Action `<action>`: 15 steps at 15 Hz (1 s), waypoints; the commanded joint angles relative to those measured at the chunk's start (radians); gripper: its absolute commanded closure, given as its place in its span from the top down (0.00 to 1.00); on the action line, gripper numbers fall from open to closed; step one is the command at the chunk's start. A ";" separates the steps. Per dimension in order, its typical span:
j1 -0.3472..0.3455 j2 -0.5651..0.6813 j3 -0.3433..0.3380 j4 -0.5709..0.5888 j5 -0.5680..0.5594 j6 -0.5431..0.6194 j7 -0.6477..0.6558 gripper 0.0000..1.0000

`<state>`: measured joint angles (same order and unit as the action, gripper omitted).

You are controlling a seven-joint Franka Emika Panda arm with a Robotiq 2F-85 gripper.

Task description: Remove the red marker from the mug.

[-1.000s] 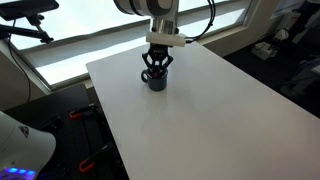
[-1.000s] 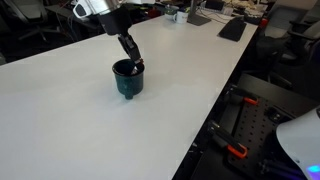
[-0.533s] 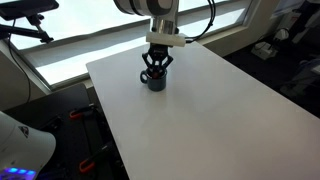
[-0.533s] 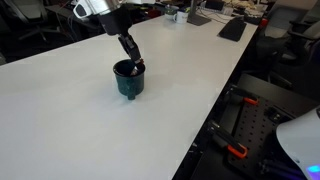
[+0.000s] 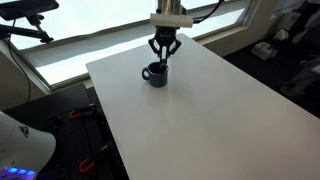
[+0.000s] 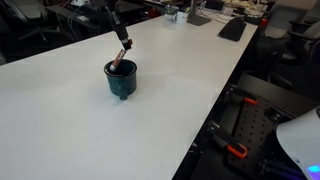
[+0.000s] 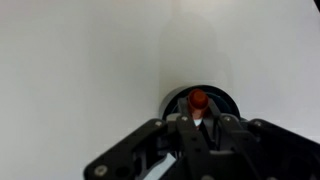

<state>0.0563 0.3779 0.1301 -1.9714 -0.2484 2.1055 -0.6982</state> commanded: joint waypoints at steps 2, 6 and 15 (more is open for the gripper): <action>-0.004 -0.058 -0.007 0.059 0.024 -0.072 0.061 0.05; -0.008 -0.071 -0.034 0.076 -0.007 -0.032 0.167 0.05; -0.002 0.019 -0.137 0.040 -0.176 0.105 0.470 0.05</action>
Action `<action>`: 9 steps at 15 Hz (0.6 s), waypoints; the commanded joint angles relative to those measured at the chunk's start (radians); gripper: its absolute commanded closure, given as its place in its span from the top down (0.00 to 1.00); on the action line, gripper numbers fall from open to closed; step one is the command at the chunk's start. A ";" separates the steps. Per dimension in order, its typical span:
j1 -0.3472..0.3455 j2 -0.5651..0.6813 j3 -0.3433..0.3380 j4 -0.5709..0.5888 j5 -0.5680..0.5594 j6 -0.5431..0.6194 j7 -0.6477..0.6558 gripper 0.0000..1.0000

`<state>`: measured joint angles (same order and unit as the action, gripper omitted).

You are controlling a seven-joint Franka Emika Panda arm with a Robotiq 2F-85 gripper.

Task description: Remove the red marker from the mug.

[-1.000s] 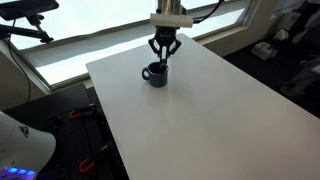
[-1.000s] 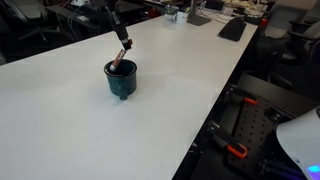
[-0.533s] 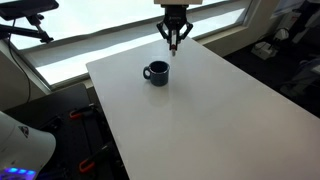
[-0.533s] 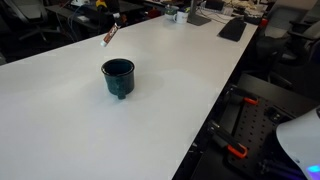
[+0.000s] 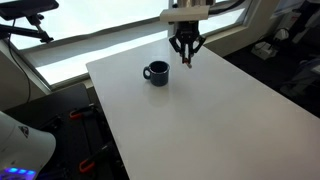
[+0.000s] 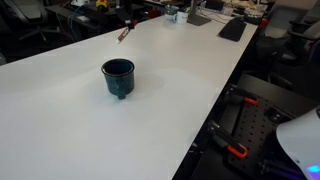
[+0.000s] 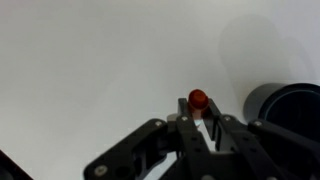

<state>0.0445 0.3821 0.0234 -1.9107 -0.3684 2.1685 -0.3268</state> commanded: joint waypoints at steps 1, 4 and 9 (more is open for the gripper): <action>0.012 0.025 -0.041 -0.022 -0.075 0.048 0.130 0.05; 0.018 0.050 -0.070 -0.027 -0.124 0.062 0.217 0.05; 0.018 0.088 -0.088 -0.061 -0.152 0.089 0.302 0.05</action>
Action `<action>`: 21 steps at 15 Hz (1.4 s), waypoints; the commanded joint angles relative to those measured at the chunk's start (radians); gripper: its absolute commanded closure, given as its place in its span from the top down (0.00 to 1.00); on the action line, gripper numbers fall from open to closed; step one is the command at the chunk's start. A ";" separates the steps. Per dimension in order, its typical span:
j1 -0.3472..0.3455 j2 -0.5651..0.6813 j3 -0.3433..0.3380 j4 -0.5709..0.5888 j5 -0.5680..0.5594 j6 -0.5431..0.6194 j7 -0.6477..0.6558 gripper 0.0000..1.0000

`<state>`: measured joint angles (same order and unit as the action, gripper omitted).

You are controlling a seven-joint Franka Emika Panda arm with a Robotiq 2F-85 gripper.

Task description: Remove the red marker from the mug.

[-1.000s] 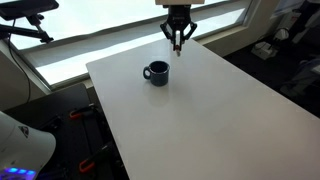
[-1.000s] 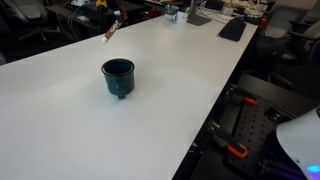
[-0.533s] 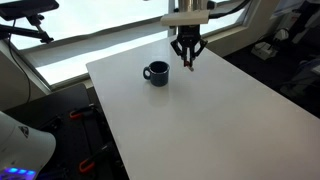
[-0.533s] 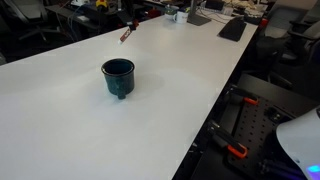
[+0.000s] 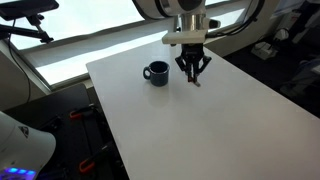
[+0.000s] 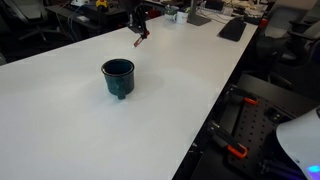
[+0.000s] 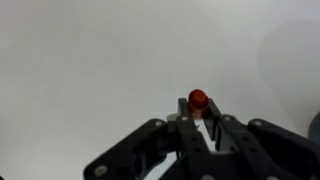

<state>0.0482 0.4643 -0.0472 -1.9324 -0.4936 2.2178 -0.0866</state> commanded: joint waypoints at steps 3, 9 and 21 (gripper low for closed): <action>0.012 0.039 -0.017 -0.077 -0.027 0.093 0.079 0.05; 0.014 0.077 -0.032 -0.136 -0.044 0.229 0.076 0.05; 0.011 0.141 -0.022 -0.163 0.034 0.245 0.031 0.74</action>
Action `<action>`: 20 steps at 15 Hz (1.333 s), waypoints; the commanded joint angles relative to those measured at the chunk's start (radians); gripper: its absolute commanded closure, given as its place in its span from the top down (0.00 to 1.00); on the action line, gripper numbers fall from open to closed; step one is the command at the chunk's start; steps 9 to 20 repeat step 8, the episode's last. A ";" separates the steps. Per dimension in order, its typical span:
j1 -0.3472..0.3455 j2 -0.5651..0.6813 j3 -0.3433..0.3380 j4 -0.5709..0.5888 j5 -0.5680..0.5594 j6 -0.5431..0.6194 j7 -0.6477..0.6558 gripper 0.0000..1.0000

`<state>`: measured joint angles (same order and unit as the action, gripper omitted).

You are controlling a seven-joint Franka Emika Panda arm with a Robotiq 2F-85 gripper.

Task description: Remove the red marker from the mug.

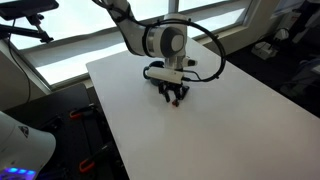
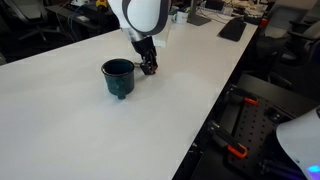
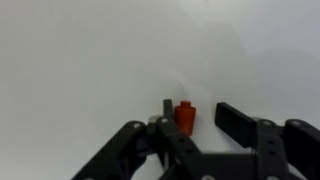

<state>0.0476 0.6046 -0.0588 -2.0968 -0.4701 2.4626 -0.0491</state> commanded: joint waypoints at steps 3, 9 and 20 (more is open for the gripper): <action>0.011 0.009 -0.014 0.008 0.013 0.000 -0.010 0.71; 0.011 0.009 -0.014 0.008 0.013 0.000 -0.010 0.74; 0.011 0.009 -0.014 0.008 0.013 0.000 -0.010 0.74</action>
